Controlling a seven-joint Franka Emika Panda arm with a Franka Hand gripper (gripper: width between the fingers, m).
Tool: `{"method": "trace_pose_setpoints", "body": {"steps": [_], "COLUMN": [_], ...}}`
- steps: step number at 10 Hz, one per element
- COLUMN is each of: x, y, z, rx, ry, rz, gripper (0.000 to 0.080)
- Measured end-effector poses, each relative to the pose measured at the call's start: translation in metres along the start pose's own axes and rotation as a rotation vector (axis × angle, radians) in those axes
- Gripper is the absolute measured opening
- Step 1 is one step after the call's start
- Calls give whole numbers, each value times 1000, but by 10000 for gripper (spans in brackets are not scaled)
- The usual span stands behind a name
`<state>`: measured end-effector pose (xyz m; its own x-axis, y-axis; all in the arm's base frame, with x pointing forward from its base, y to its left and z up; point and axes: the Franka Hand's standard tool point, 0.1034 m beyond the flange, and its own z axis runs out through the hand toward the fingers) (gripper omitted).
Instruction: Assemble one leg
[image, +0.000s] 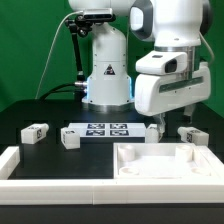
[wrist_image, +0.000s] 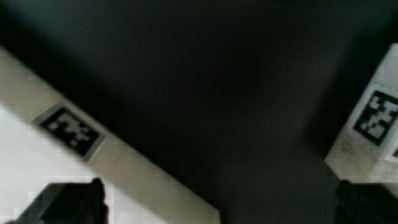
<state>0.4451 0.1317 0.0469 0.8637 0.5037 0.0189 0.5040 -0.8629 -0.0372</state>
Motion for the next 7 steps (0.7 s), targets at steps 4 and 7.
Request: {"method": "trace_pose_setpoints", "body": {"steps": [4,7], "x": [5,-2], "y": [-33,-36], "z": [3,4], "rx": [20,26], "ry": [-5,-99], "rz": [242,243], "gripper": [649,649]}}
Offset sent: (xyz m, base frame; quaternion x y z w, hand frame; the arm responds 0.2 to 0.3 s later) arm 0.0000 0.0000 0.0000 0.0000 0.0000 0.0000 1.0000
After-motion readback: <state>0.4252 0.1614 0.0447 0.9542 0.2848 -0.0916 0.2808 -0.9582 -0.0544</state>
